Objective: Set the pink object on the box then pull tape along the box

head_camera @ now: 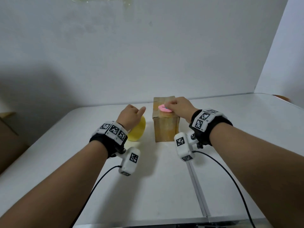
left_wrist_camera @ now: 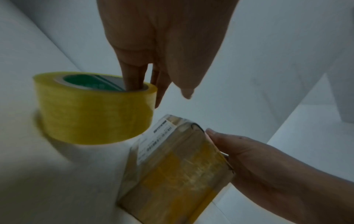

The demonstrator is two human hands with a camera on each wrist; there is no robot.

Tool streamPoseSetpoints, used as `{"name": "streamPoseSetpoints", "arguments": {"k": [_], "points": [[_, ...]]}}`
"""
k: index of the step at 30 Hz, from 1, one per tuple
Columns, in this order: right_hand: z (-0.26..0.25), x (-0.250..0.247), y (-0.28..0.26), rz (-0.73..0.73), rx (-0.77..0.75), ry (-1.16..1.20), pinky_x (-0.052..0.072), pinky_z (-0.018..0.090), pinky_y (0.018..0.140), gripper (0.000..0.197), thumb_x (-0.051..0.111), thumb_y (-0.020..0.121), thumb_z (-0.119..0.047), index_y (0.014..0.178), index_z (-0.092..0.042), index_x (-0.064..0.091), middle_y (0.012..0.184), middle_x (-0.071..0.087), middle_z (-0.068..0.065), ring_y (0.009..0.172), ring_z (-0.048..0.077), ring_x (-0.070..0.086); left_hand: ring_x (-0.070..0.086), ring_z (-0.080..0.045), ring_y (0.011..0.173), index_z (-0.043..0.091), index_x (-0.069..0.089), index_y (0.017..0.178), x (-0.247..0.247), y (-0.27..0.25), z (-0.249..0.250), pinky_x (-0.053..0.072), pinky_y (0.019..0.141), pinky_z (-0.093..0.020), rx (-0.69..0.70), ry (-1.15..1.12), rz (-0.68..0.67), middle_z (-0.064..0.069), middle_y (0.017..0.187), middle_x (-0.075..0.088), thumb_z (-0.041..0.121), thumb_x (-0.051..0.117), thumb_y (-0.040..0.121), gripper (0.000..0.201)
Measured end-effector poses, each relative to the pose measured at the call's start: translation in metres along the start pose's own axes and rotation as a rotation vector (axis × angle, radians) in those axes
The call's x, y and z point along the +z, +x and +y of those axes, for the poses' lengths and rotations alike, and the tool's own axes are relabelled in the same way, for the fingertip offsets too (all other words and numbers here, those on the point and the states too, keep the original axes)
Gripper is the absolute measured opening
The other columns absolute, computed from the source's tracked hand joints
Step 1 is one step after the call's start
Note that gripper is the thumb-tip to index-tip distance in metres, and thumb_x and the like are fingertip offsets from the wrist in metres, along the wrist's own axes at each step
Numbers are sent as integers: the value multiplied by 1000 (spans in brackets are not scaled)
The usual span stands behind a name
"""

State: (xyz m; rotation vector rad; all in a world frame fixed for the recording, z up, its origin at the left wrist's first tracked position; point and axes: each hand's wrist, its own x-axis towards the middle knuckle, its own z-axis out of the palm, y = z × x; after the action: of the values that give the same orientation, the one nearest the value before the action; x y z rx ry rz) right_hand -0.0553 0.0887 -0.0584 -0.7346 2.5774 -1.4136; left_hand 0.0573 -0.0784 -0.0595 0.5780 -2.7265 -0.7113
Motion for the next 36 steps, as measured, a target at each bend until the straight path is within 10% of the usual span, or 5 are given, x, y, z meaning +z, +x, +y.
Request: {"name": "streamPoseSetpoints", "arguments": {"k": [5, 11, 20, 25, 36], "points": [[9, 3, -7, -1, -85, -76, 45, 32, 88, 35, 50, 92, -42, 104, -16, 71, 107, 68, 3, 108, 23, 62, 61, -32, 101, 11, 64, 123, 15, 11, 20, 44, 83, -34, -22, 115, -168, -15, 115, 59, 64, 26, 93, 71], [28, -2, -22, -44, 61, 103, 38, 39, 112, 98, 56, 75, -69, 149, -11, 29, 153, 38, 4, 136, 22, 44, 45, -12, 57, 12, 49, 69, 29, 15, 15, 34, 52, -20, -34, 77, -148, 2, 67, 45, 71, 37, 83, 62], [36, -4, -35, -209, 50, -96, 49, 32, 100, 75, 71, 69, -61, 131, -24, 52, 123, 63, -7, 112, 14, 60, 56, -29, 94, 27, 36, 145, 27, 7, 24, 41, 79, -29, 17, 203, -232, -14, 103, 45, 46, 21, 101, 51], [43, 2, -28, -169, 26, -215, 48, 27, 91, 82, 68, 72, -61, 137, -16, 46, 128, 61, 1, 113, 18, 58, 56, -29, 102, 15, 52, 134, 25, 1, 30, 41, 83, -35, 47, 240, -266, -21, 129, 52, 46, 25, 102, 53], [47, 1, -28, -298, 108, -348, 50, 32, 93, 83, 80, 71, -34, 138, -10, 36, 128, 59, 7, 115, 25, 59, 55, -30, 99, 14, 57, 125, 30, 6, 29, 40, 74, -31, 8, 204, -242, -15, 116, 48, 53, 27, 99, 55]]}}
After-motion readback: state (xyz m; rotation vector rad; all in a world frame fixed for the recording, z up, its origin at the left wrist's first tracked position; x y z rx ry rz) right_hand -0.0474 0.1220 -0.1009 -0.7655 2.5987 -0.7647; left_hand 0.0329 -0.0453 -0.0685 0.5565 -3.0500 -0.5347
